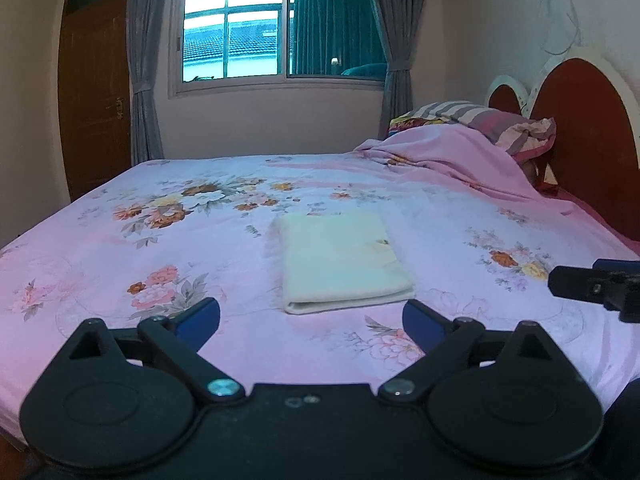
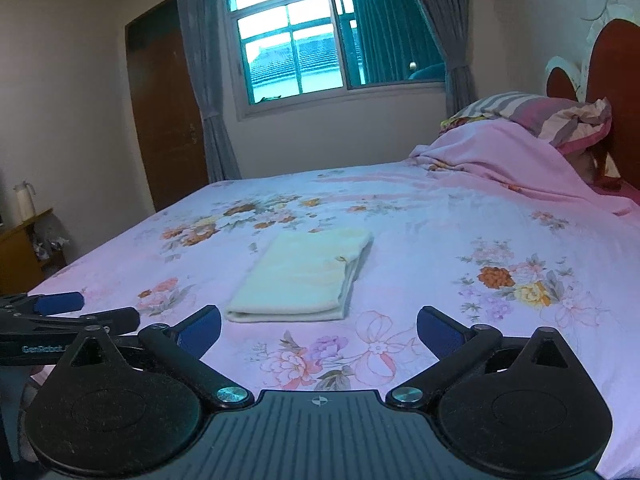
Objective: Fold small clothes
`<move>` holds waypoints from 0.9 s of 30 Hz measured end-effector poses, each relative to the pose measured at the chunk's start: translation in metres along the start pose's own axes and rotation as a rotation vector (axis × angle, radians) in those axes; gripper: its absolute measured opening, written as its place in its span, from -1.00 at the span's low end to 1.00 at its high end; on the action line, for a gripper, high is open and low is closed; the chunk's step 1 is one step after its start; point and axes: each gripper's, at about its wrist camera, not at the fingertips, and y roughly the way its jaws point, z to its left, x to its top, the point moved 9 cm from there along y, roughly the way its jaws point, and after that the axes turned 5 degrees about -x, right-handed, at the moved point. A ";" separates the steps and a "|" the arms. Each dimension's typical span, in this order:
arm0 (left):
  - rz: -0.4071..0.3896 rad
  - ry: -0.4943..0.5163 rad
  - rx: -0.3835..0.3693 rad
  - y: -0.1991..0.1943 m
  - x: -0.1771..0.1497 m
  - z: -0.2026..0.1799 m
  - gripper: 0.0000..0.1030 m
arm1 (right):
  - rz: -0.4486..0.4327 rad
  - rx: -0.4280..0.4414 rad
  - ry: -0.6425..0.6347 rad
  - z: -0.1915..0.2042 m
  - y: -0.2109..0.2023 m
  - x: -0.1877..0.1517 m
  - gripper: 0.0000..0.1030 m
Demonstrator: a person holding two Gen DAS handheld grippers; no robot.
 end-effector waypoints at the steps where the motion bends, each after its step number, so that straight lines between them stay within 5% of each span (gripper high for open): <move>1: -0.001 -0.003 -0.001 0.000 0.000 0.001 0.89 | 0.002 -0.001 -0.001 0.000 0.000 0.000 1.00; 27: -0.041 -0.022 -0.026 -0.010 0.006 0.004 0.90 | -0.004 0.004 -0.048 0.001 0.001 0.001 1.00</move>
